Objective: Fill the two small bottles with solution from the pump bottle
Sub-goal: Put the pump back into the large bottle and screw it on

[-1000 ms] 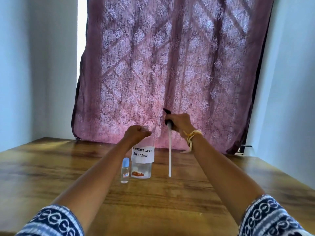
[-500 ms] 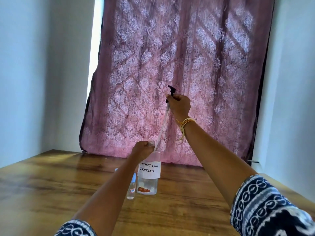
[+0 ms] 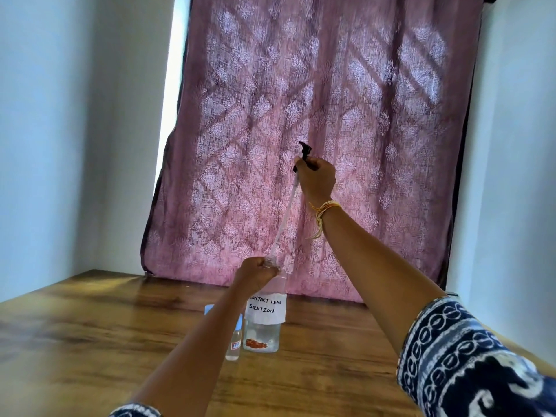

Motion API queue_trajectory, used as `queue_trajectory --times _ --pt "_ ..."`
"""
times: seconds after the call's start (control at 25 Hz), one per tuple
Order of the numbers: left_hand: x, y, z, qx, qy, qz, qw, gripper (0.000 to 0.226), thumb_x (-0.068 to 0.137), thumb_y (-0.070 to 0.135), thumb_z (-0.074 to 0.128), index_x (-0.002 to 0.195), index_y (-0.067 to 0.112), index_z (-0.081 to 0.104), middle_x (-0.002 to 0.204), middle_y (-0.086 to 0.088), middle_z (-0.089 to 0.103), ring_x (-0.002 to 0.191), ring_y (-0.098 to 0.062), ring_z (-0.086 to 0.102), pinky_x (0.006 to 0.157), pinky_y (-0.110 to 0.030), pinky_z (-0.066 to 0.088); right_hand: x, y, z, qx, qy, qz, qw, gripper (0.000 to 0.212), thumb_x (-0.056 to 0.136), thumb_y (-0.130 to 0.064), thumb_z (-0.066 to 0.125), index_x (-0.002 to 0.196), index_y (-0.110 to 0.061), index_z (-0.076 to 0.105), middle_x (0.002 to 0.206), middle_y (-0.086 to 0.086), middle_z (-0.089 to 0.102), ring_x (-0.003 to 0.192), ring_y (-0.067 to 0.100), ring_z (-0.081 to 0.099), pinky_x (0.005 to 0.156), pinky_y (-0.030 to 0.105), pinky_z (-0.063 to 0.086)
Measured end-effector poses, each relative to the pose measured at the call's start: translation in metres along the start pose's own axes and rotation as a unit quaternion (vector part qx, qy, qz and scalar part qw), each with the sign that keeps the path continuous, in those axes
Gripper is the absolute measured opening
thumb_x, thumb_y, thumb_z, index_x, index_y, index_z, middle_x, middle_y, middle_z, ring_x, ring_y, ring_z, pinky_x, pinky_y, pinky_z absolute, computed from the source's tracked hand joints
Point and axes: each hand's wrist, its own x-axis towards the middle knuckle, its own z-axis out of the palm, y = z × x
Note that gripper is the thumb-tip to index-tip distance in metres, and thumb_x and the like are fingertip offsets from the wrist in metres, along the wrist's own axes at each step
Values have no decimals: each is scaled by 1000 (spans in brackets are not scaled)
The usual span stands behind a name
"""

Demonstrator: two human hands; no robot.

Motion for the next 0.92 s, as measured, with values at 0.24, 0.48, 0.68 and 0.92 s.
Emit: queue_trajectory --times 0.24,0.48,0.68,0.92 --pt "-1 1 0 -2 0 -7 1000 35 82 29 74 108 6 69 105 -14 72 100 -28 66 94 -38 52 -4 -2 7 -18 -11 -19 1000 19 85 -21 69 88 -4 75 76 9 70 69 16 59 58 20 42" --pt "0 -1 0 7 0 -2 1000 33 80 32 76 102 8 69 96 -11 71 90 -26 65 89 -35 51 -28 24 12 -22 -73 -3 997 19 84 -18 70 91 -1 74 84 18 73 71 20 62 64 27 49" --pt "0 -5 0 5 -9 11 1000 34 83 29 72 105 3 68 103 -15 71 94 -28 66 91 -37 51 -57 59 10 7 -131 41 991 12 82 -12 73 88 -1 74 83 19 73 76 27 69 76 40 58" --pt "-1 -2 1 -1 -3 -5 1000 45 87 33 68 120 4 63 120 -16 67 111 -31 62 91 -34 44 -94 101 -1 54 -239 135 960 7 80 3 70 84 -2 70 88 20 69 84 31 68 88 53 56"
